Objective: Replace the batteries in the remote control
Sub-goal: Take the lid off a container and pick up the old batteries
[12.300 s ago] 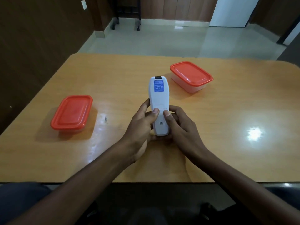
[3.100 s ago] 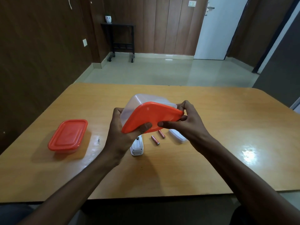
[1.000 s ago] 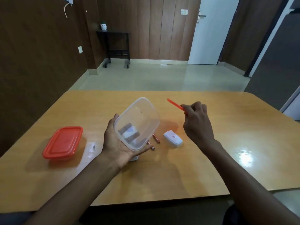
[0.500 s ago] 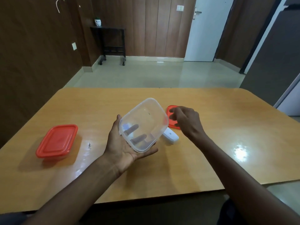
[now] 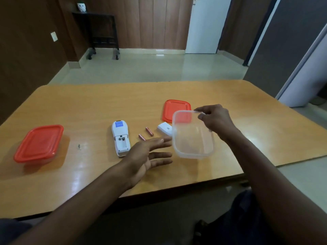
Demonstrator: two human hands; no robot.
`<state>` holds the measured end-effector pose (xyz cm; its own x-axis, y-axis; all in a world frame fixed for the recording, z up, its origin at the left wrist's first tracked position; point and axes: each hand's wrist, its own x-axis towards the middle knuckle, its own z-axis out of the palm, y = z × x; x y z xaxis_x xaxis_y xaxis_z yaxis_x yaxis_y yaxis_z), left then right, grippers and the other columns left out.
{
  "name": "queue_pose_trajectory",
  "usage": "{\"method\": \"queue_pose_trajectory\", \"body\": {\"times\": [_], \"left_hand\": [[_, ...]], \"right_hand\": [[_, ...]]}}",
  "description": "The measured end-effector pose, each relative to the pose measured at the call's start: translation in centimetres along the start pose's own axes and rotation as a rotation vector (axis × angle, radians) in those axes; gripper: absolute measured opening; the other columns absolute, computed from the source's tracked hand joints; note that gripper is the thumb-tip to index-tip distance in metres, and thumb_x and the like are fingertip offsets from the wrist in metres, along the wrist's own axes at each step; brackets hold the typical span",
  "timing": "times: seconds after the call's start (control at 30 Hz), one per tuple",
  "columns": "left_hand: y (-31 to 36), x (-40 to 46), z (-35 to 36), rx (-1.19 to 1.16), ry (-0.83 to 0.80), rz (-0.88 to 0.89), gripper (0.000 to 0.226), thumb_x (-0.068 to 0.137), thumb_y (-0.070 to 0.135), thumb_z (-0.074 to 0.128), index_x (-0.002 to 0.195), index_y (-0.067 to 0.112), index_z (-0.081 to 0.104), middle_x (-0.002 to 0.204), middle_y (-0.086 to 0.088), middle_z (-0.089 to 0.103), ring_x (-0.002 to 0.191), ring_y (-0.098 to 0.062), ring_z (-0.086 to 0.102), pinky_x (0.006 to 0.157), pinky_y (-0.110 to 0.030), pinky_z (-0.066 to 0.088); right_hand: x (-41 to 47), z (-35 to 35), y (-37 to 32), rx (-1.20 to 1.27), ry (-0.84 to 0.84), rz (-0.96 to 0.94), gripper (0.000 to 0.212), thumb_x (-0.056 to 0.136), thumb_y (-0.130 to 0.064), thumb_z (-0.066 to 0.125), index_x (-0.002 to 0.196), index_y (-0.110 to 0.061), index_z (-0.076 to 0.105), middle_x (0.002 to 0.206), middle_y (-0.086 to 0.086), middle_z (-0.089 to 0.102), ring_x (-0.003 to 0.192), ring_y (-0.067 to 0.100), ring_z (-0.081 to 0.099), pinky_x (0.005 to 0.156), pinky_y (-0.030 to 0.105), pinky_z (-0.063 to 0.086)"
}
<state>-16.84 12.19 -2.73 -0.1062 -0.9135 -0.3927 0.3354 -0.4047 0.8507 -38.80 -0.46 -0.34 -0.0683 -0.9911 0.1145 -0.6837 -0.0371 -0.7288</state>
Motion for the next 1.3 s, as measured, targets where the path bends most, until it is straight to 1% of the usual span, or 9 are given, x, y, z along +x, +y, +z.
{"method": "queue_pose_trajectory", "body": {"times": [0.13, 0.3, 0.53, 0.63, 0.77, 0.9, 1.1, 1.2, 1.3], "left_hand": [[-1.3, 0.1, 2.2, -0.076, -0.135, -0.111, 0.033, 0.102, 0.024, 0.053, 0.125, 0.006, 0.067, 0.133, -0.014, 0.064, 0.118, -0.036, 0.066, 0.097, -0.047, 0.057], [-1.8, 0.7, 2.6, -0.180, -0.171, -0.094, 0.034, 0.100, 0.023, 0.053, 0.128, 0.008, 0.061, 0.140, -0.012, 0.061, 0.127, -0.034, 0.059, 0.109, -0.049, 0.048], [-2.2, 1.3, 2.6, -0.095, -0.134, -0.053, 0.039, 0.100, 0.030, 0.052, 0.134, 0.014, 0.063, 0.136, -0.008, 0.063, 0.121, -0.034, 0.065, 0.105, -0.047, 0.051], [-1.7, 1.2, 2.7, 0.067, 0.017, 0.007, 0.030, 0.102, 0.026, 0.053, 0.127, 0.015, 0.067, 0.122, -0.011, 0.069, 0.105, -0.033, 0.072, 0.090, -0.044, 0.061], [-0.6, 0.7, 1.4, 0.361, 0.247, 0.141, 0.017, 0.100, 0.018, 0.058, 0.113, 0.022, 0.069, 0.108, -0.006, 0.072, 0.087, -0.027, 0.076, 0.067, -0.034, 0.064], [-0.1, 0.1, -1.4, 0.811, 0.416, 0.282, 0.014, 0.097, 0.021, 0.063, 0.106, 0.031, 0.067, 0.102, 0.011, 0.070, 0.067, -0.014, 0.072, 0.074, -0.036, 0.063], [-0.5, -0.7, -2.8, 1.104, 0.400, 0.254, 0.028, 0.093, 0.024, 0.066, 0.121, 0.026, 0.069, 0.129, 0.003, 0.067, 0.095, -0.022, 0.072, 0.092, -0.044, 0.059], [-0.8, -0.8, -3.0, 1.166, 0.401, 0.284, 0.032, 0.093, 0.024, 0.066, 0.125, 0.024, 0.067, 0.134, 0.002, 0.064, 0.095, -0.023, 0.072, 0.092, -0.042, 0.059], [-0.7, -0.6, -3.3, 1.175, 0.404, 0.301, 0.035, 0.094, 0.019, 0.065, 0.128, 0.022, 0.065, 0.134, 0.001, 0.064, 0.114, -0.021, 0.063, 0.097, -0.038, 0.056]], "right_hand": [[0.7, 0.2, 1.9, -0.119, -0.021, 0.064, 0.035, 0.091, -0.005, 0.055, 0.114, -0.022, 0.076, 0.118, 0.011, 0.069, 0.096, 0.026, 0.066, 0.081, 0.034, 0.057], [0.9, 1.0, 1.3, -0.200, -0.015, 0.079, 0.044, 0.086, -0.005, 0.050, 0.126, -0.012, 0.068, 0.125, 0.015, 0.067, 0.107, 0.033, 0.065, 0.092, 0.038, 0.056], [-0.2, 1.2, 0.4, -0.546, 0.146, -0.114, 0.025, 0.086, -0.014, 0.058, 0.106, -0.003, 0.070, 0.106, 0.016, 0.067, 0.099, 0.039, 0.062, 0.081, 0.041, 0.054], [-1.0, 1.5, -0.5, -0.492, 0.206, -0.256, 0.022, 0.088, -0.022, 0.059, 0.100, -0.008, 0.072, 0.098, 0.011, 0.068, 0.093, 0.032, 0.062, 0.075, 0.037, 0.051], [-2.7, 3.1, -2.6, -0.284, 0.115, -0.455, 0.015, 0.086, -0.025, 0.067, 0.088, -0.013, 0.075, 0.085, 0.002, 0.071, 0.079, 0.020, 0.064, 0.070, 0.035, 0.053], [-3.8, 6.3, -3.8, -0.281, -0.050, -0.625, 0.014, 0.086, -0.024, 0.069, 0.095, -0.016, 0.077, 0.088, 0.000, 0.073, 0.088, 0.022, 0.060, 0.071, 0.033, 0.047], [-2.7, 10.8, -4.8, -0.515, -0.180, -0.750, 0.029, 0.095, -0.032, 0.061, 0.120, -0.024, 0.073, 0.103, -0.002, 0.077, 0.105, 0.027, 0.051, 0.080, 0.040, 0.048], [-2.2, 11.9, -5.1, -0.580, -0.199, -0.726, 0.026, 0.096, -0.030, 0.057, 0.116, -0.026, 0.074, 0.101, -0.002, 0.076, 0.106, 0.028, 0.050, 0.078, 0.037, 0.045], [-2.0, 12.3, -5.5, -0.583, -0.184, -0.690, 0.026, 0.091, -0.024, 0.062, 0.113, -0.026, 0.075, 0.092, -0.001, 0.077, 0.103, 0.026, 0.053, 0.075, 0.037, 0.051]]}}
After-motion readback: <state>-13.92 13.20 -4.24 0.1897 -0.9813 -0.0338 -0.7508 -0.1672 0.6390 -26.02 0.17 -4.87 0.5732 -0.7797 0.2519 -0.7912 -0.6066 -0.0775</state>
